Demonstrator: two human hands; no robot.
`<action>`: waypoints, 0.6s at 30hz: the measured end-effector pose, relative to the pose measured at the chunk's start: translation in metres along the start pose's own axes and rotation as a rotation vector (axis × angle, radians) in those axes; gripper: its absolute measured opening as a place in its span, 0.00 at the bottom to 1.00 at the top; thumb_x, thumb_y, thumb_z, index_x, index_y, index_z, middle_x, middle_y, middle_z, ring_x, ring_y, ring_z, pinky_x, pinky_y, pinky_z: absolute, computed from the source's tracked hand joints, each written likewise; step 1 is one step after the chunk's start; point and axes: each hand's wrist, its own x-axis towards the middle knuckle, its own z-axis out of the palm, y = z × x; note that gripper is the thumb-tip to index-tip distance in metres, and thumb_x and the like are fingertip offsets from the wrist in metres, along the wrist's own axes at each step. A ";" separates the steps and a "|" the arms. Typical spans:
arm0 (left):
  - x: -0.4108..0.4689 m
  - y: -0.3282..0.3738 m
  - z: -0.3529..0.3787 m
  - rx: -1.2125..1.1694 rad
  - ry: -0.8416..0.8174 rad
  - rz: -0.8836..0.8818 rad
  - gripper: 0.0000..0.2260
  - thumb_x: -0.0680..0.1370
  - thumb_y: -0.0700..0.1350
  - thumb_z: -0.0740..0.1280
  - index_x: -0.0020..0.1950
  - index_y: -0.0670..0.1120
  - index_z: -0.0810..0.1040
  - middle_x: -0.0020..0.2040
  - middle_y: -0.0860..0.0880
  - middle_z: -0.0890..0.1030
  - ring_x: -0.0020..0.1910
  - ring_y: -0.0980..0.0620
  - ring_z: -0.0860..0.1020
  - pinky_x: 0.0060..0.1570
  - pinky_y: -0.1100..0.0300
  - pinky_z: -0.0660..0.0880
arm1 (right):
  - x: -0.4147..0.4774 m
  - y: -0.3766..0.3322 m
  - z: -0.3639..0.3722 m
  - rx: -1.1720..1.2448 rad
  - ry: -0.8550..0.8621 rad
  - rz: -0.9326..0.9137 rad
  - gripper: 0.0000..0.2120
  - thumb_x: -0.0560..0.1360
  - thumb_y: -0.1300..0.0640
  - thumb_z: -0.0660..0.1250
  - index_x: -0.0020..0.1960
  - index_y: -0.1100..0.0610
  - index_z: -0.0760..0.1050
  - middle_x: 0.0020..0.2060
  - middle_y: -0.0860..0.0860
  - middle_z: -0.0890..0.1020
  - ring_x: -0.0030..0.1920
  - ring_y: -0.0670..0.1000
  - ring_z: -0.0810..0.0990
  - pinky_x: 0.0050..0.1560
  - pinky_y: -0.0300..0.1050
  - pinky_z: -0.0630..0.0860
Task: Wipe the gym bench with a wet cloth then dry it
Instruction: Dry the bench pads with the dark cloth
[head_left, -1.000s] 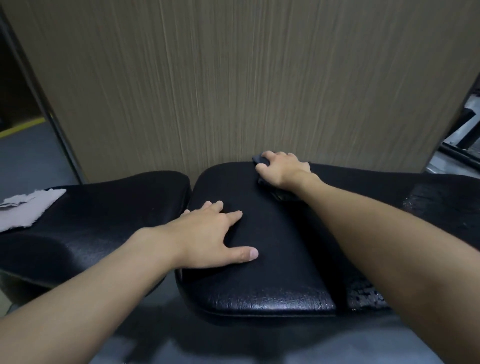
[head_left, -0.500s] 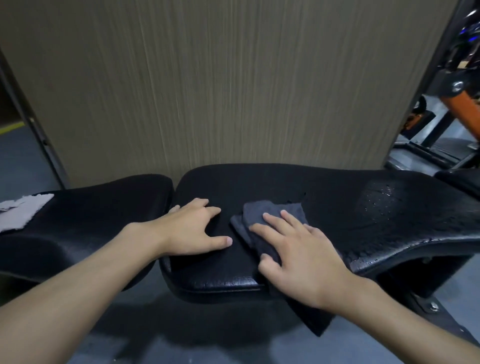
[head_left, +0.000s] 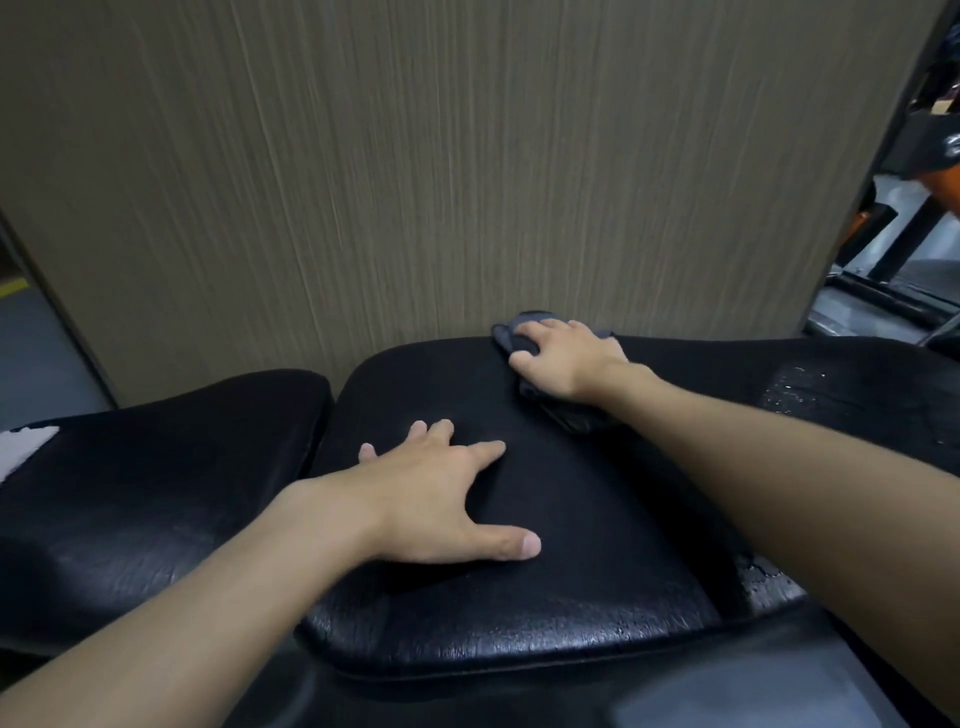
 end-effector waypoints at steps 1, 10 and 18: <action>0.001 0.000 0.000 -0.009 -0.003 -0.006 0.46 0.67 0.75 0.65 0.79 0.62 0.48 0.81 0.47 0.47 0.79 0.44 0.41 0.73 0.31 0.47 | 0.011 0.001 -0.001 0.011 -0.002 0.028 0.28 0.74 0.38 0.50 0.72 0.42 0.64 0.73 0.48 0.68 0.71 0.57 0.65 0.65 0.65 0.64; 0.005 -0.002 -0.002 -0.032 0.014 -0.022 0.47 0.65 0.75 0.66 0.79 0.63 0.50 0.81 0.47 0.46 0.79 0.45 0.41 0.72 0.31 0.47 | -0.034 0.001 0.005 -0.013 0.024 -0.040 0.27 0.74 0.40 0.49 0.72 0.45 0.64 0.73 0.50 0.67 0.74 0.57 0.61 0.64 0.64 0.65; 0.000 0.002 -0.003 -0.009 0.013 -0.023 0.48 0.66 0.75 0.65 0.79 0.61 0.49 0.81 0.44 0.47 0.79 0.43 0.41 0.72 0.30 0.49 | -0.202 -0.002 0.000 -0.077 0.008 -0.123 0.36 0.68 0.37 0.41 0.76 0.38 0.55 0.79 0.43 0.56 0.80 0.51 0.49 0.75 0.58 0.57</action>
